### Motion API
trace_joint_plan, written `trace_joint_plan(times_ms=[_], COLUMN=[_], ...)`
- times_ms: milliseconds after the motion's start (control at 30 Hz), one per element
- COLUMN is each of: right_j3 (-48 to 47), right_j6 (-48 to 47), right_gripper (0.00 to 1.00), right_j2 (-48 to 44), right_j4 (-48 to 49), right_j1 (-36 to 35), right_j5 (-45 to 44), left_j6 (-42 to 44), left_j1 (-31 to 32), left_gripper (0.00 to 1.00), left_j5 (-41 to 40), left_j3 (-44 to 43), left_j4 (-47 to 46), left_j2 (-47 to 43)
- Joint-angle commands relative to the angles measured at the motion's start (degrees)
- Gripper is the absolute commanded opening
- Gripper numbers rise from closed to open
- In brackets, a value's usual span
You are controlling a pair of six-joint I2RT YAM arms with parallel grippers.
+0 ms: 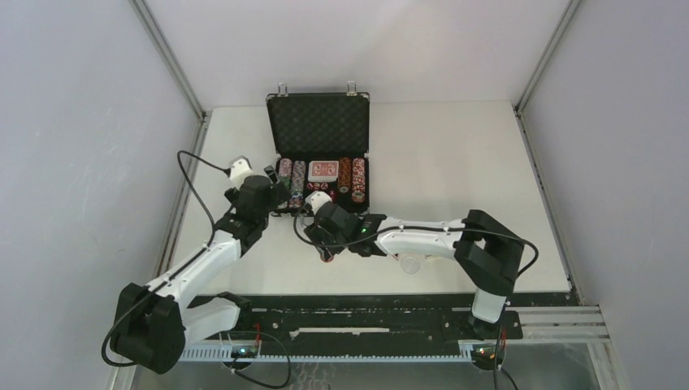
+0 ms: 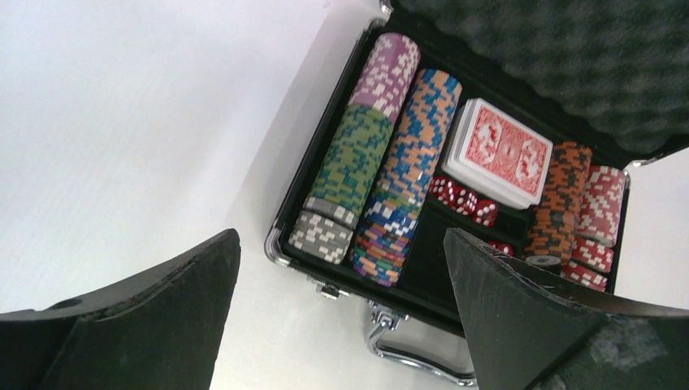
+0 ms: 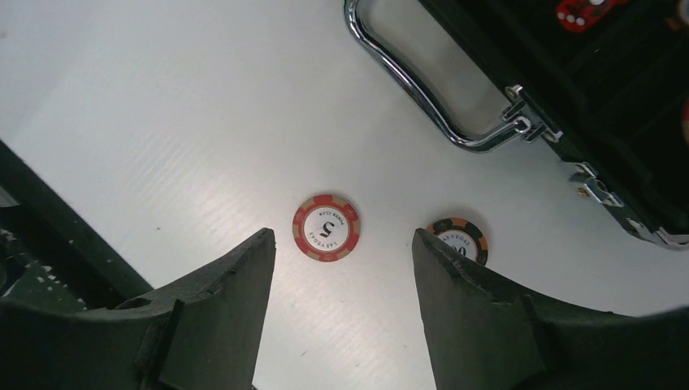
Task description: Pack up texas hold em set
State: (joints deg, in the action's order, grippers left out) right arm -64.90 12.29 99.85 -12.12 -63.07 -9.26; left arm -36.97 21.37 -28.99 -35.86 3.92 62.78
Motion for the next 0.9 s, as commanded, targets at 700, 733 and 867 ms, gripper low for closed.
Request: trace_joint_plan(times_ms=[700, 733, 867], right_j3=[-5.5, -5.5, -5.5], right_j6=[-0.57, -0.03, 3.57], right_gripper=[0.73, 0.72, 0.7], right_j2=[4.59, 4.78, 3.94], right_j4=[-5.9, -6.38, -7.53], right_j1=[-0.39, -0.59, 2.18], right_j5=[-1.28, -2.21, -3.41], left_j6=[-4.61, -4.6, -4.61], left_j1=[-2.47, -2.51, -2.54], left_gripper=[0.99, 0.99, 0.99], left_j5=[12.02, 12.03, 11.77], left_j3=[5.9, 5.89, 6.05], left_j4=[-3.33, -3.23, -3.09], left_j2=[-3.26, -3.28, -3.17])
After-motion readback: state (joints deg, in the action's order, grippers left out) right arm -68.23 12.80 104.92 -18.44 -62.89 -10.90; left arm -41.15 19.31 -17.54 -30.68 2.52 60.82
